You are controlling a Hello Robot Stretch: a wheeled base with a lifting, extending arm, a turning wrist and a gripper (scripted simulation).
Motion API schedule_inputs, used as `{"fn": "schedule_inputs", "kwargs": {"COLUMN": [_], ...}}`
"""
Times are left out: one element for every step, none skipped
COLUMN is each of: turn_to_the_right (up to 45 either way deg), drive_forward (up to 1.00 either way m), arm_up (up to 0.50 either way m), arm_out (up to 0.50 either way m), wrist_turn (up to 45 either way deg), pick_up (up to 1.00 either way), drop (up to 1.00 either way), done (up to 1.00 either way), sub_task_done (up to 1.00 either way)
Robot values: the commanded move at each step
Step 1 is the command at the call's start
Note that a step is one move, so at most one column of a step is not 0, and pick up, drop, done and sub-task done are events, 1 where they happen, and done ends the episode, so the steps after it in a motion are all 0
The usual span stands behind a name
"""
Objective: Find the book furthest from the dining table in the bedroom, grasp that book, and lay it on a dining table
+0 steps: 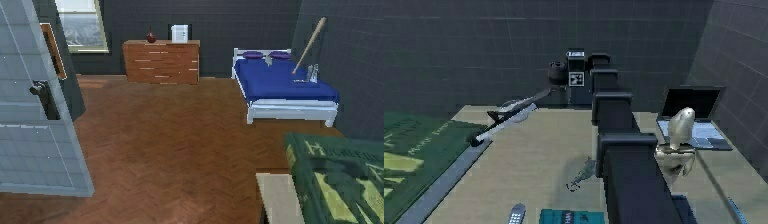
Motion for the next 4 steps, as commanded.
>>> {"fn": "schedule_inputs", "kwargs": {"turn_to_the_right": [0.0, 0.0, 0.0, 0.0], "drive_forward": [0.00, 0.00, 0.00, 0.00], "arm_up": [0.00, 0.00, 0.00, -0.14], "arm_out": [0.00, 0.00, 0.00, 0.00], "wrist_turn": [45.0, 45.0, 3.0, 0.0], "pick_up": [0.00, 0.00, 0.00, 0.00], "drop": [0.00, 0.00, 0.00, 0.00], "done": [0.00, 0.00, 0.00, 0.00], "sub_task_done": [0.00, 0.00, 0.00, 0.00]}}
